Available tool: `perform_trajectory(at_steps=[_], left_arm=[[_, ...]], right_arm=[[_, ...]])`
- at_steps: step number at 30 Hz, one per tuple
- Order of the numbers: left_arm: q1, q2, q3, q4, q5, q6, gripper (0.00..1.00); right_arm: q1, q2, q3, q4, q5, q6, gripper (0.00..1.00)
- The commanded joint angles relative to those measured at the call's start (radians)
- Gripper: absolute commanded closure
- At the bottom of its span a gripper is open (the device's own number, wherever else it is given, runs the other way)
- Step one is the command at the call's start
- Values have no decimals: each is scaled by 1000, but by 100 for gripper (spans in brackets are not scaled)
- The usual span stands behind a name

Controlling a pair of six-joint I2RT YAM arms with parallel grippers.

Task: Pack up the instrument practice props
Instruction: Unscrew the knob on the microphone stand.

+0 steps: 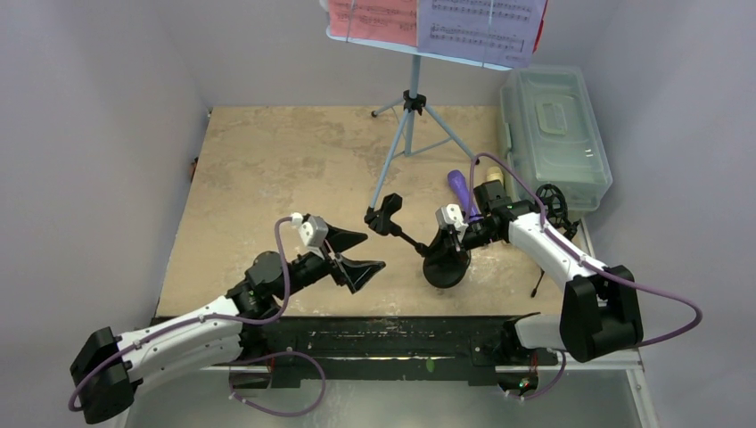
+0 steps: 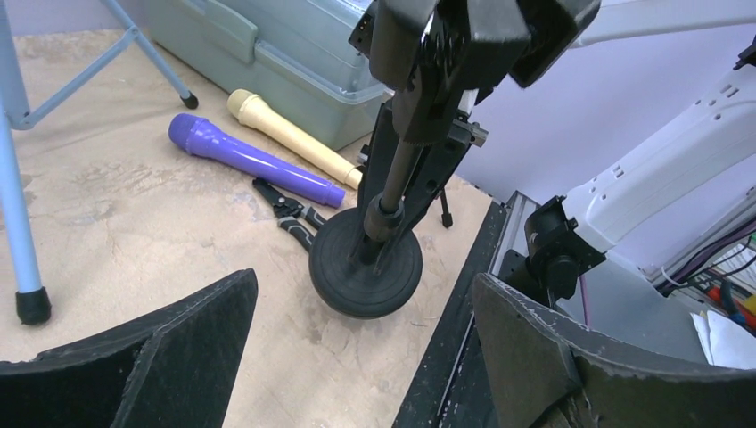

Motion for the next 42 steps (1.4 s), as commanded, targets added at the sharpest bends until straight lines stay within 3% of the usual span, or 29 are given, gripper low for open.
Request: perform_trajectory(at_steps=[1, 6, 13, 19, 28, 34, 42], left_arm=[[2, -70, 55, -129, -49, -33, 11], [2, -86, 16, -83, -92, -51, 10], [2, 33, 63, -58, -38, -86, 11], [2, 26, 21, -9, -40, -113, 11], [2, 88, 17, 27, 0, -68, 11], [2, -2, -5, -30, -12, -124, 11], [1, -191, -6, -233, -49, -53, 11]], right_arm=[[-1, -19, 58, -16, -65, -35, 100], [-1, -16, 59, -29, -58, -55, 100], [-1, -31, 55, -9, -29, -38, 100], [0, -27, 60, -11, -22, -38, 100], [0, -22, 58, 7, 13, -18, 100], [-1, -13, 62, 4, 10, -19, 100], [-2, 28, 65, -22, 51, -63, 100]])
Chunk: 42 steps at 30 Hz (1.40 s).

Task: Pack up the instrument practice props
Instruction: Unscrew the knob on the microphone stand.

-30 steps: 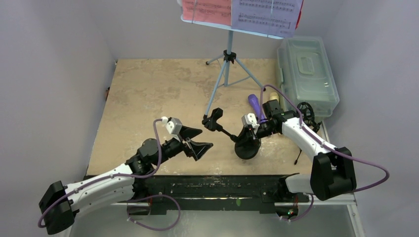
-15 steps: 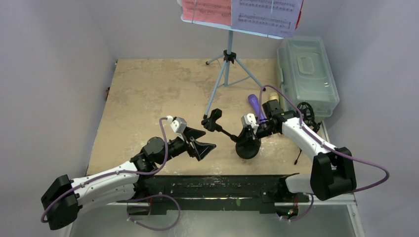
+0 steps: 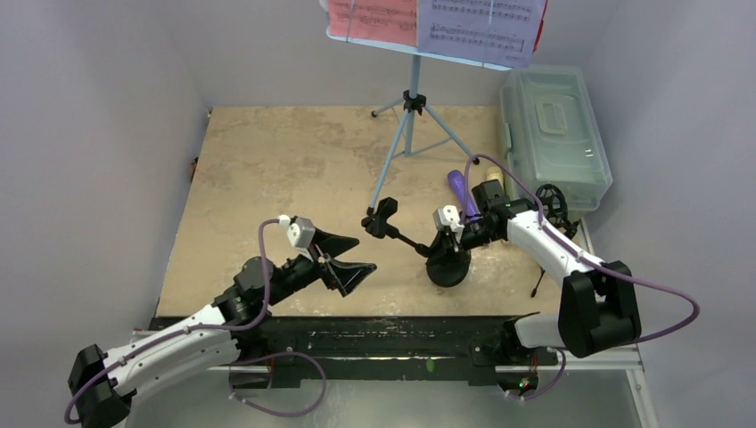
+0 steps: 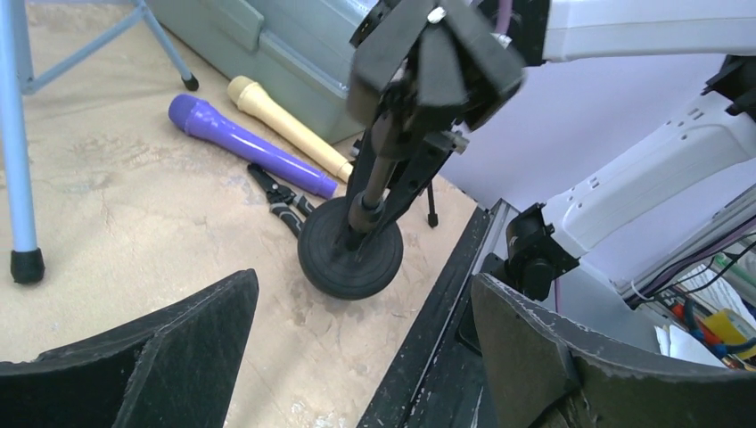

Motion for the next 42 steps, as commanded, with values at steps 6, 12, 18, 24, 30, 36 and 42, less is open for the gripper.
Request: perform_trajectory(at_steps=[6, 12, 18, 24, 30, 36, 42], left_arm=[[2, 20, -79, 98, 21, 4, 11], [1, 215, -86, 316, 53, -23, 12], [-2, 301, -126, 590, 29, 96, 12], [-14, 605, -133, 1066, 49, 174, 13], [-52, 873, -52, 1331, 95, 224, 19], [-94, 909, -13, 1348, 61, 281, 16], [-95, 894, -35, 1346, 22, 264, 0]], right_arm=[[-1, 16, 43, 15, 26, -29, 100], [0, 19, 62, -11, -27, -21, 100], [2, 20, 70, -28, -98, -10, 100], [12, 0, 64, 4, -192, 61, 100], [26, -32, 50, 62, -248, 132, 100], [27, -77, 32, 111, -248, 187, 100], [26, -107, 31, 110, -253, 187, 100]])
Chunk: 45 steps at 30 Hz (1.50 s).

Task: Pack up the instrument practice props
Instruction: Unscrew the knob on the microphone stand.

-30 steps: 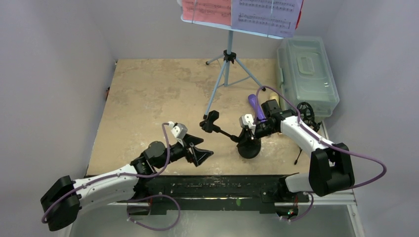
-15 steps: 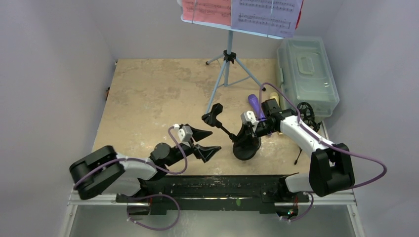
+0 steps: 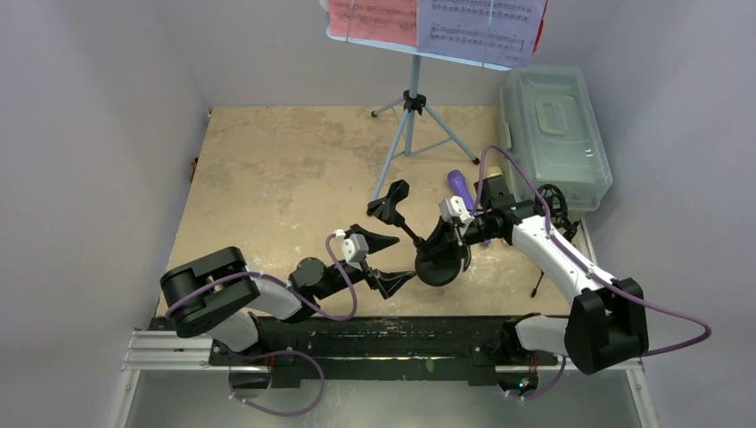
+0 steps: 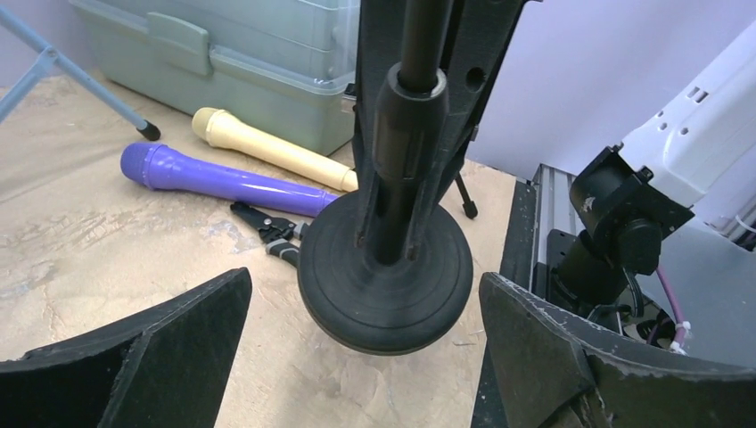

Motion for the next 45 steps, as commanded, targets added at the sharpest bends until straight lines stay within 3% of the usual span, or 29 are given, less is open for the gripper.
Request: perform_trajectory(at_steps=[1, 9, 18, 32, 36, 41, 43, 45], left_arm=[[-2, -23, -2, 293, -17, 7, 0], [-2, 11, 58, 266, 68, 58, 4], [-2, -1, 99, 298, 55, 96, 14], [-2, -32, 138, 300, 55, 28, 31], [-2, -39, 133, 299, 59, -1, 45], [-2, -29, 131, 299, 68, -60, 78], [-2, -25, 130, 297, 64, -86, 99], [-2, -25, 123, 298, 34, -130, 100]], right_arm=[[5, -42, 13, 34, -88, 20, 100], [5, -42, 9, 34, -85, 16, 100], [27, -21, 12, 8, -58, -31, 100], [44, 10, 16, -13, -21, -65, 100], [57, 20, 23, -29, -10, -84, 100], [60, 18, 26, -32, -4, -87, 100], [62, 13, 28, -30, 2, -88, 100], [61, 6, 30, -21, 11, -85, 100]])
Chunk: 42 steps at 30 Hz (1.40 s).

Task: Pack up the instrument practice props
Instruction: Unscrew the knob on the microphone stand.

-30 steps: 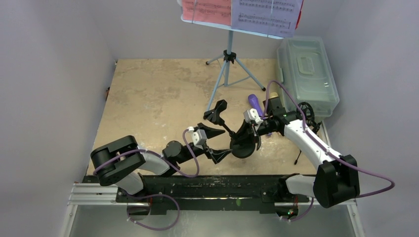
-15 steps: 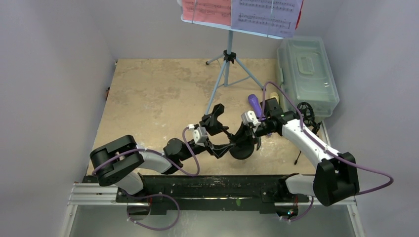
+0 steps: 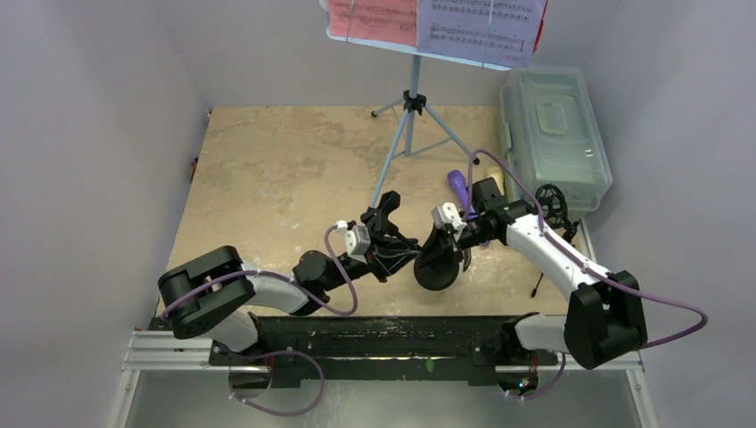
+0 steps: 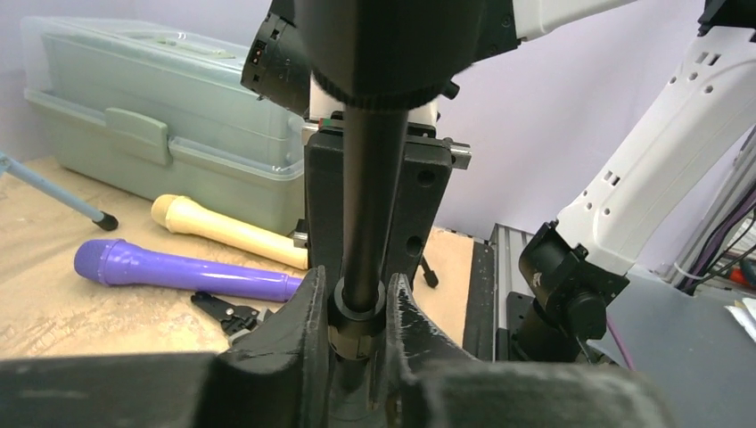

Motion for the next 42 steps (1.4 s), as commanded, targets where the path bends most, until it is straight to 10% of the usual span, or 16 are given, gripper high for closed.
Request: perform_trajectory(at_steps=[1, 8, 24, 31, 38, 42], left_arm=[[3, -11, 2, 282, -42, -115, 100], [-12, -22, -9, 237, -196, -175, 100], [-185, -143, 229, -608, -953, -665, 100], [-193, -153, 246, -668, -1003, -667, 100], [-193, -245, 72, -449, -826, -421, 16], [-192, -319, -59, -323, -627, -247, 4]], right_arm=[[7, -22, 32, 17, -28, -17, 100], [7, -32, 29, 86, -10, 81, 100], [8, -69, -61, 604, 251, 675, 100], [8, -55, -62, 615, 226, 695, 100], [8, -39, -29, 479, 87, 543, 100], [8, -26, -7, 360, 28, 403, 100]])
